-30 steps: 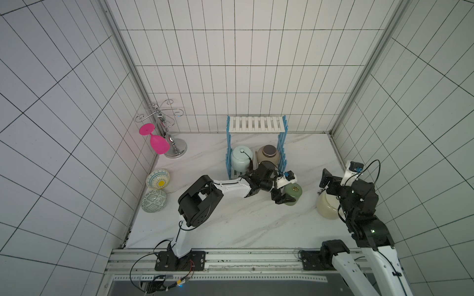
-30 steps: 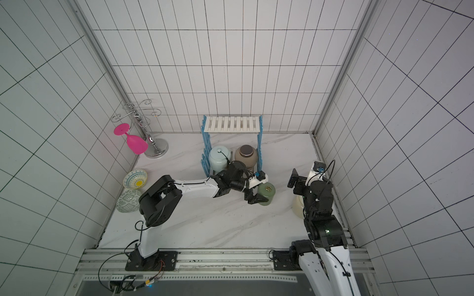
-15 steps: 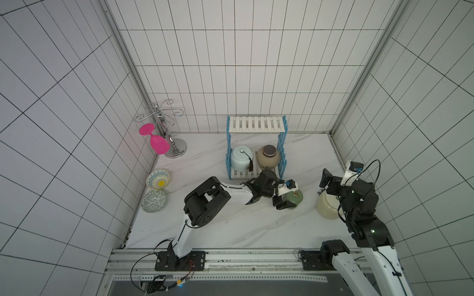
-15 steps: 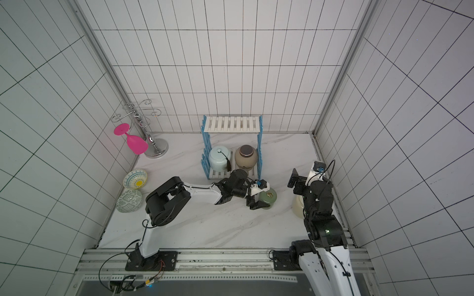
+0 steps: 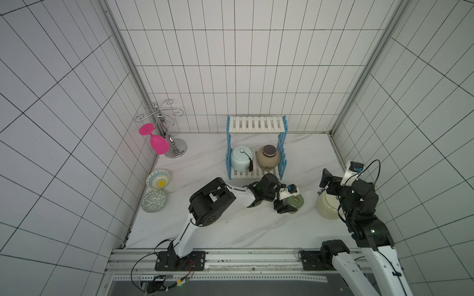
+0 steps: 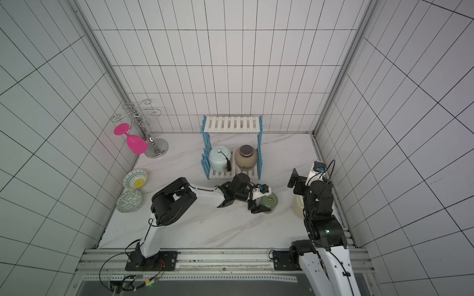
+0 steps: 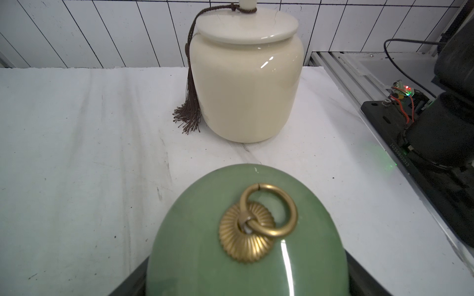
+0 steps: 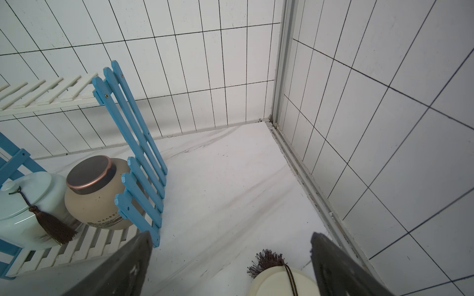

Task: Remove the tea canisters from the shelf
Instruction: Place the tea canister at the center of the board.

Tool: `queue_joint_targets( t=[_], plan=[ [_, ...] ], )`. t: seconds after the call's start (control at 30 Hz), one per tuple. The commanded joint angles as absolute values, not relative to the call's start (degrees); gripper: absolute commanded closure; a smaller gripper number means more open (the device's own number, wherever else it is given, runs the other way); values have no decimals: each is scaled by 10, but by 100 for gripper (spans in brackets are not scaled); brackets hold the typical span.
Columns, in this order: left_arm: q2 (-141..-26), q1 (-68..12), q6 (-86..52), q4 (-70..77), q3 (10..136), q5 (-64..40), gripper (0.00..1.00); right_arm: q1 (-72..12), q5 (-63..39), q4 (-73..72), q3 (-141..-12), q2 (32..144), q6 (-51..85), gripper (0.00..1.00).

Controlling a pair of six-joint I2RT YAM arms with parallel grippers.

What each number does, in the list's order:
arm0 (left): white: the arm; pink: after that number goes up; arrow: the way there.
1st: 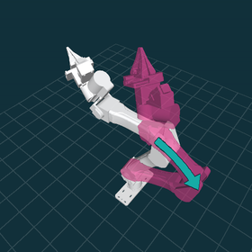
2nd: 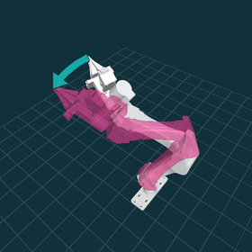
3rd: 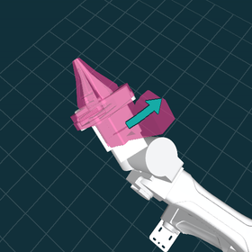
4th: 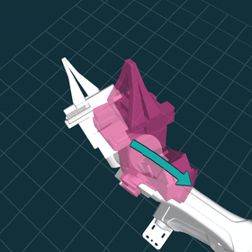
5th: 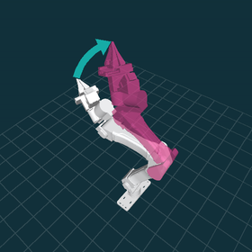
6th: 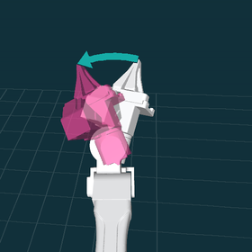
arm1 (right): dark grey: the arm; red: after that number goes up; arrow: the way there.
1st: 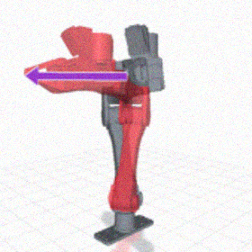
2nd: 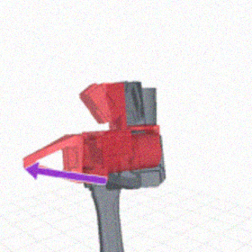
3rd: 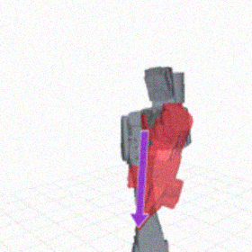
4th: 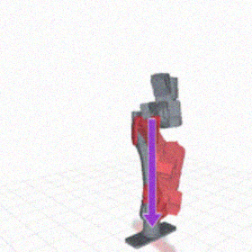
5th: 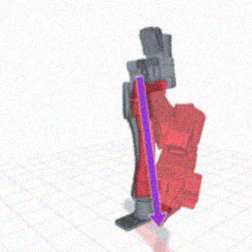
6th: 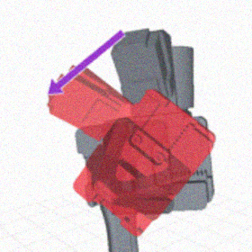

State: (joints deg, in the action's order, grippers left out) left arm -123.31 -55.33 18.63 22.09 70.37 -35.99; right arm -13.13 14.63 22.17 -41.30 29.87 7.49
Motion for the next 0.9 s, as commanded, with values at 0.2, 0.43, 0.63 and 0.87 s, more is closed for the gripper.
queue_joint_targets(
  t=[0.2, 0.43, 0.63, 0.87],
  plan=[
    [-1242, -573, 192, 270, 719, -373, 29, -130, 149, 214, -399, 297, 75, 0],
    [-1232, -574, 196, 272, 709, -369, 18, -130, 148, 213, -399, 299, 74, 0],
    [-1221, -574, 189, 277, 704, -362, 1, -130, 146, 213, -399, 300, 75, 0],
    [-1206, -574, 181, 279, 697, -362, 1, -130, 144, 213, -399, 300, 76, 0]
  ],
)
